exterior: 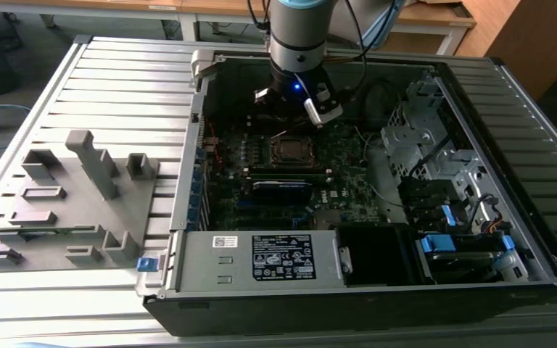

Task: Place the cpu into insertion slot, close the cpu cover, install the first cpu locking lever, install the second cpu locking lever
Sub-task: 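Install the first cpu locking lever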

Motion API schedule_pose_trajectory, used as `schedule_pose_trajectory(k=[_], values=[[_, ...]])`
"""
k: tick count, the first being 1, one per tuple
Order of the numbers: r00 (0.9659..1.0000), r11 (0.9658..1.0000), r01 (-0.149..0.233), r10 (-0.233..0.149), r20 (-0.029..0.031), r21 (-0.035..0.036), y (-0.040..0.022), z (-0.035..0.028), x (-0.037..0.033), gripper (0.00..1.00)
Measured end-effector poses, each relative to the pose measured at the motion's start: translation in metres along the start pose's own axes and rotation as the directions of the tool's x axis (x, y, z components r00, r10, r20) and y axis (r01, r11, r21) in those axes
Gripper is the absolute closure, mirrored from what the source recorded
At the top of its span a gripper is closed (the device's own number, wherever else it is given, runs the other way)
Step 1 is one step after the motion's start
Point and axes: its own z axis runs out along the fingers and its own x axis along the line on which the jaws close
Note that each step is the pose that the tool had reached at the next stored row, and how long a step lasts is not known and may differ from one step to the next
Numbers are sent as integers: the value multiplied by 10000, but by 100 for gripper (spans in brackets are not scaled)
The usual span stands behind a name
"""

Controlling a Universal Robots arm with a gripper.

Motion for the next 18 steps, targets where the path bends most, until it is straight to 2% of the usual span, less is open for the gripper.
schedule_pose_trajectory(k=[4,11,15,18], values=[[10000,10000,-13,13,4,1,0,0,0,89],[9988,9989,-479,478,109,26,-1,3,-5,89],[9986,9987,-516,516,117,28,-1,3,-5,89],[9979,9980,-636,635,145,33,-1,3,-6,89]])
